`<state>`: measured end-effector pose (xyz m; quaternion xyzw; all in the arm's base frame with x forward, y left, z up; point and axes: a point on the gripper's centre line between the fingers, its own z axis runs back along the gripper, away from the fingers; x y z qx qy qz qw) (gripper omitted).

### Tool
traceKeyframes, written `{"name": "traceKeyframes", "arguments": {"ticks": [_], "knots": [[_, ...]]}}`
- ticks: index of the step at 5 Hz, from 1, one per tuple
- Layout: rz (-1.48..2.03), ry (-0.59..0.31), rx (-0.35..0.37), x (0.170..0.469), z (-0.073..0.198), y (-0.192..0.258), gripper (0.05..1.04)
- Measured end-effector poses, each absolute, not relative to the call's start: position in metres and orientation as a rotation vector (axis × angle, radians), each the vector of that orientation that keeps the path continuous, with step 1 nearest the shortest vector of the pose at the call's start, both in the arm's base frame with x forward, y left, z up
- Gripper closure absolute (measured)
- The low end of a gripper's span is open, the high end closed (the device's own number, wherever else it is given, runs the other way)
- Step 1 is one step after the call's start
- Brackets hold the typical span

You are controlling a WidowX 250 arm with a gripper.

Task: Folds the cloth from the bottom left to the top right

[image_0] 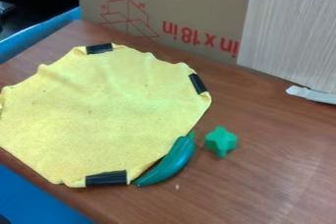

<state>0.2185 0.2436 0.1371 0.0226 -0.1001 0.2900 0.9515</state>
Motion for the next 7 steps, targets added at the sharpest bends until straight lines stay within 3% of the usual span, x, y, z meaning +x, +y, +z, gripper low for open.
{"name": "traceKeyframes", "arguments": {"ticks": [1, 4, 7], "knots": [[0.597, -0.175, 0.029, 0.218, 0.126, 0.243, 0.083], [0.623, -0.184, 0.120, 0.217, 0.096, 0.258, 0.083], [0.706, -0.150, 0.088, 0.196, 0.046, 0.256, 0.083]]}}
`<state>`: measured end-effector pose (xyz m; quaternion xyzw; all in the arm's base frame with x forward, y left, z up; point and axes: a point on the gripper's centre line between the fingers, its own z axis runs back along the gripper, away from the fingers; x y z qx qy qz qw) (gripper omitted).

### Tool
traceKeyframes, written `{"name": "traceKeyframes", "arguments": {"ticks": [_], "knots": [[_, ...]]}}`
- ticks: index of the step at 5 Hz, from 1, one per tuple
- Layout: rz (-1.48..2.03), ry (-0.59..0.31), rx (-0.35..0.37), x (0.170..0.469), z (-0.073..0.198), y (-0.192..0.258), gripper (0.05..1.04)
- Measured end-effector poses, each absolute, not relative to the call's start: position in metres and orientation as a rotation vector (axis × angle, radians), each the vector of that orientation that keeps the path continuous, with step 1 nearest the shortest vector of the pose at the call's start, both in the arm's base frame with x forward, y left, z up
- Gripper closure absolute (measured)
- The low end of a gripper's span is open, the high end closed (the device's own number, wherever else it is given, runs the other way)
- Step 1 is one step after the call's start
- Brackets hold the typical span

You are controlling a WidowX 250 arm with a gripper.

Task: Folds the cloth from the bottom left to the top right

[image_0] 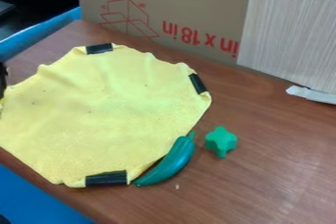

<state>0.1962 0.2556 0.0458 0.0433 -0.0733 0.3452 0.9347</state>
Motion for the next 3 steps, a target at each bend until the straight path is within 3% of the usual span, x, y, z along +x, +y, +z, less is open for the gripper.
{"name": "traceKeyframes", "arguments": {"ticks": [3], "knots": [[0.758, -0.136, 0.100, 0.192, 0.014, 0.256, 0.112]]}}
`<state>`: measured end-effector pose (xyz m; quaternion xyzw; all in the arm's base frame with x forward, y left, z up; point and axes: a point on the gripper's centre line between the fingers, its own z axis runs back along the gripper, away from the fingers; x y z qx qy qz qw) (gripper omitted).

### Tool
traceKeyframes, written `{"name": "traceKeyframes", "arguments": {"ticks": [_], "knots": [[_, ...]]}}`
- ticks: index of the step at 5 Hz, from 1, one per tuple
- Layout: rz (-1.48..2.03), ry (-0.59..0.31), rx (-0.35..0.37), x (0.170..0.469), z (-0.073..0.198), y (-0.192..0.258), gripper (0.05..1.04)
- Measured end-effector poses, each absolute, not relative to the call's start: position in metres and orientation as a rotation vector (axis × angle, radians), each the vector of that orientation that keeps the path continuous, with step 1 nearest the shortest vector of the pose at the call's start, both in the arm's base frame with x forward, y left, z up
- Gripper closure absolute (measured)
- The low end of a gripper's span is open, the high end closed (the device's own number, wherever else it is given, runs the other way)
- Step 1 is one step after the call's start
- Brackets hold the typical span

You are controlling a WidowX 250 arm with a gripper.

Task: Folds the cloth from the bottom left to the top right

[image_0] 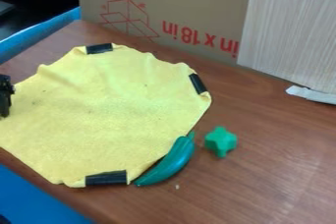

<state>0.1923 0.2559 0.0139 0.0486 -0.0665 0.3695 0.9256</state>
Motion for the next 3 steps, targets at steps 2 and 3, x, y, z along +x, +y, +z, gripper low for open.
{"name": "traceKeyframes", "arguments": {"ticks": [2, 3], "knots": [[0.835, -0.120, 0.045, 0.1919, 0.0147, 0.2614, 0.680], [0.827, -0.100, -0.010, 0.1868, 0.0168, 0.2572, 0.906]]}}
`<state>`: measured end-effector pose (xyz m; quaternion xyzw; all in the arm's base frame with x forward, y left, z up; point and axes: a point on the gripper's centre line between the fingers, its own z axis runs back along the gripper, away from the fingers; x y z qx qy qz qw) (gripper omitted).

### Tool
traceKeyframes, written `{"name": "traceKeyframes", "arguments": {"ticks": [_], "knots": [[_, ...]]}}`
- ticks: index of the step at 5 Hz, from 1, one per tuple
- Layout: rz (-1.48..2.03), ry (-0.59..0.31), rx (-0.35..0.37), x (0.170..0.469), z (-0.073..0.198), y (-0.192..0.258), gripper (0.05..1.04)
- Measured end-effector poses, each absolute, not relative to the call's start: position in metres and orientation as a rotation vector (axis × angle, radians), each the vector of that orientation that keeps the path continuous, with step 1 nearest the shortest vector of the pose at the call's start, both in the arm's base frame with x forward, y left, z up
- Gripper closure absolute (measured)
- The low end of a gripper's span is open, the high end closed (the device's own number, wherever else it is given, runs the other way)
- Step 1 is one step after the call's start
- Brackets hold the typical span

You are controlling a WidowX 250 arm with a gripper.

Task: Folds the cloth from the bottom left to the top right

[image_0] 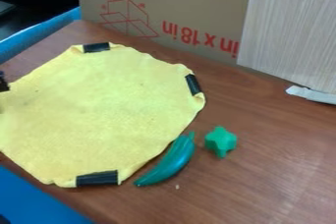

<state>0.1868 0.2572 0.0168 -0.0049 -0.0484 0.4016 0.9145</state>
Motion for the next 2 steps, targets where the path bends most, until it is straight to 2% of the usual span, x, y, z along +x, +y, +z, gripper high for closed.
{"name": "traceKeyframes", "arguments": {"ticks": [1, 2], "knots": [[0.802, -0.130, -0.053, 0.186, 0.054, 0.264, 1.006], [0.777, -0.140, -0.095, 0.187, 0.087, 0.264, 1.017]]}}
